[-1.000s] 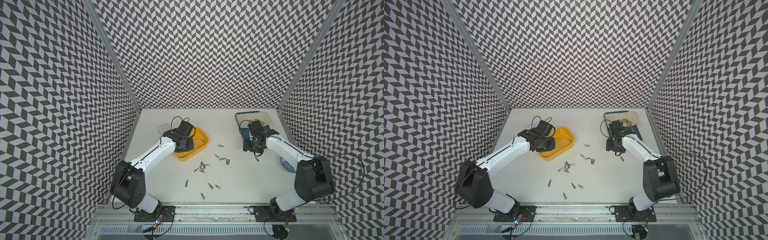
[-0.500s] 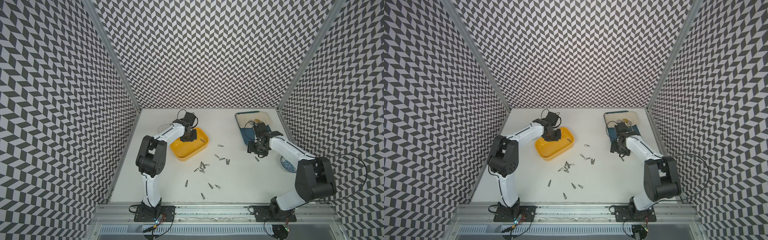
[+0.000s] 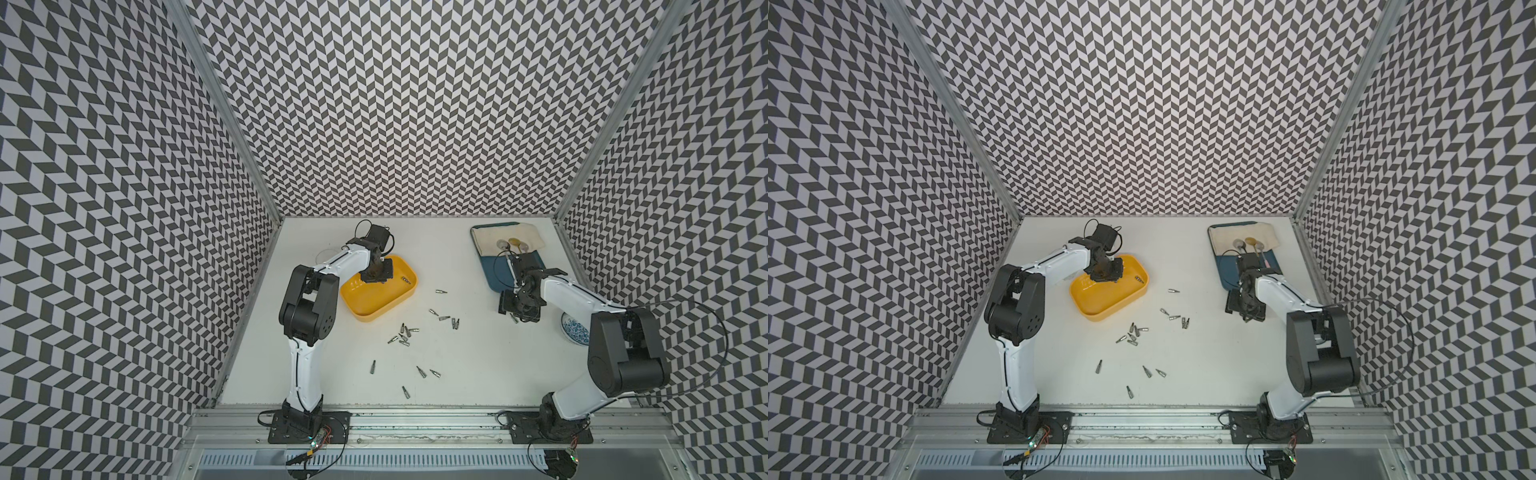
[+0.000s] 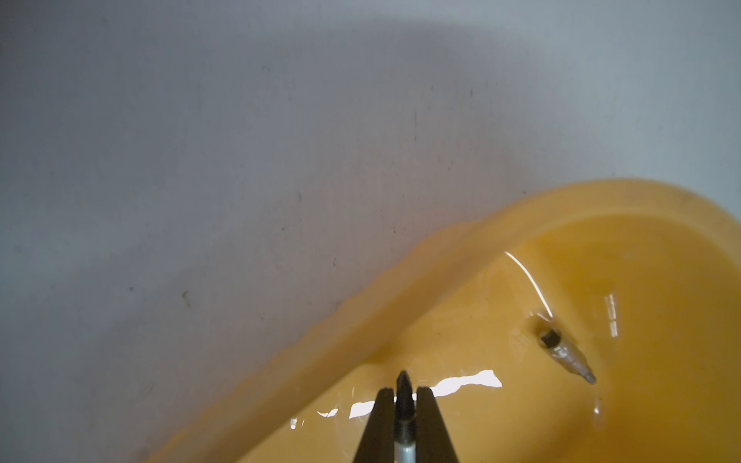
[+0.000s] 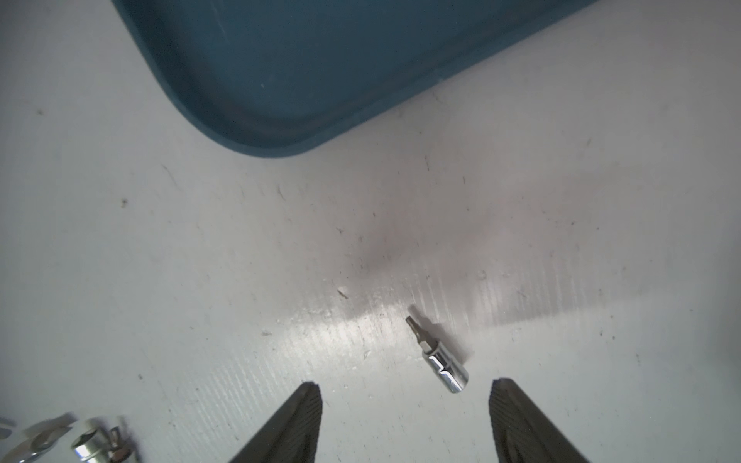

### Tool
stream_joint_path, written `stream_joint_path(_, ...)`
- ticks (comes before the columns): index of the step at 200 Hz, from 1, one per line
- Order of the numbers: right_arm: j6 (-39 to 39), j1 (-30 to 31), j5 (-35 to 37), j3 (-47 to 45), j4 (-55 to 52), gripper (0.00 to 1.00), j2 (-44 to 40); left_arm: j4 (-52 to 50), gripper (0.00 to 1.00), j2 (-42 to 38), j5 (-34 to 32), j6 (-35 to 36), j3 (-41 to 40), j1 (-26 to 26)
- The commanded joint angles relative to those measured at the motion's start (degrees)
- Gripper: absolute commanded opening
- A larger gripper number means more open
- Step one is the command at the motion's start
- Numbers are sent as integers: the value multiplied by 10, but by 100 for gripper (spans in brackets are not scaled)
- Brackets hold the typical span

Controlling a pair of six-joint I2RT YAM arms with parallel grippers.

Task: Put the bit on the desktop into the storage box
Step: Place the screwdriver bit in the storage box.

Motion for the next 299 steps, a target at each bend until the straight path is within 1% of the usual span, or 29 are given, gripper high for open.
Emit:
stream_joint_path(1,1,-2,-4,-8,19,70,10,11,0,17,13,10,18,4)
stream_joint_path(22,3,-2,4,-15,25,68,12,10,0,29,18,12,23,4)
stream_joint_path(65,-1,-6,-7,-28,42,66,25,12,0,34,24,13,22,5)
stream_joint_path(132,-4,-7,-10,-44,50,59,20,12,7,35,27,12,23,5)
stream_joint_path(170,-5,-6,-13,-45,50,54,21,8,14,27,22,15,22,5)
stream_joint_path(236,-7,-5,-16,-49,53,47,21,0,19,11,16,17,24,6)
stream_joint_path(276,-8,-3,-18,-49,55,41,24,0,22,-13,11,17,29,6)
stream_joint_path(299,-9,-1,-19,-49,56,39,25,-15,24,-23,28,26,51,6)
